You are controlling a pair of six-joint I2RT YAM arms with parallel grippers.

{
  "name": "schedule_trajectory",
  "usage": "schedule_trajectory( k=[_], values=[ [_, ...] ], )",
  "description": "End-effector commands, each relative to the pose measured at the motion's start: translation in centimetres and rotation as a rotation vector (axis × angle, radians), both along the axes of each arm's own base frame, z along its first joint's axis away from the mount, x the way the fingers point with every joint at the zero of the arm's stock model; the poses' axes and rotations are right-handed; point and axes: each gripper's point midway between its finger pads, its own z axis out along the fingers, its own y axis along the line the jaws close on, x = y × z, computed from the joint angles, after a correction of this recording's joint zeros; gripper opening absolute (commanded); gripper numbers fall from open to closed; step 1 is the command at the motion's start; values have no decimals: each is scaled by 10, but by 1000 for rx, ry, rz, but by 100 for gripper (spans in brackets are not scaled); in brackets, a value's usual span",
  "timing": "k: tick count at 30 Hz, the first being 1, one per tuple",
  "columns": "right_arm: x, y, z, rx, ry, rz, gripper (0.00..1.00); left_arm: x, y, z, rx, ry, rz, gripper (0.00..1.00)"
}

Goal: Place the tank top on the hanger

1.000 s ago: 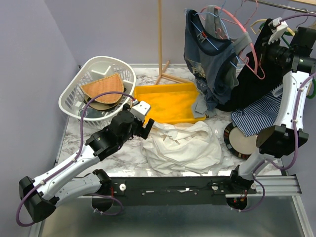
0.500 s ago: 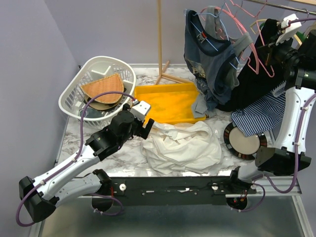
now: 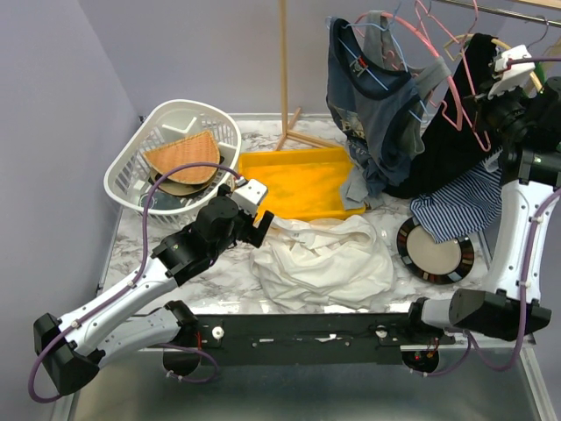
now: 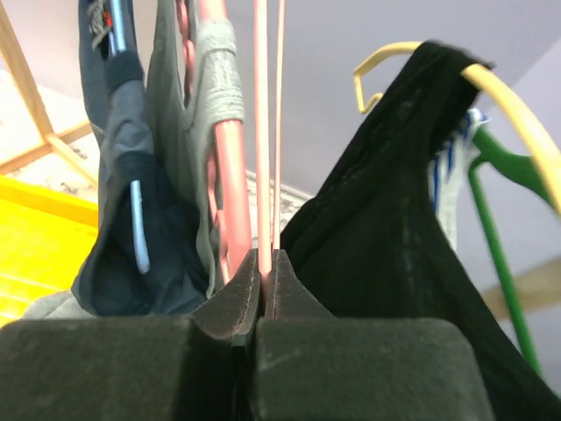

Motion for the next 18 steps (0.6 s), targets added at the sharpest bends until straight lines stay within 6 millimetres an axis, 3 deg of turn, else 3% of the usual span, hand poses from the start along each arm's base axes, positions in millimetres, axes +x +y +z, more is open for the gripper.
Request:
schedule_trajectory(
  k=[1,3,6,10,18],
  values=[
    [-30,-5,31,-67,-128,-83,1,-1,3,-3,11,2,-5,99],
    [-46,-7,35,-78,-153,-122,1,-1,4,-2,8,-4,1,99],
    [-58,-10,23,-80,-147,-157,1,1,7,0,2,-17,14,99],
    [-92,-4,24,-91,-178,-187,1,2,9,2,-6,-30,20,99],
    [-143,3,1,-107,-152,-235,1,5,12,-1,-3,-25,32,99]
  ],
)
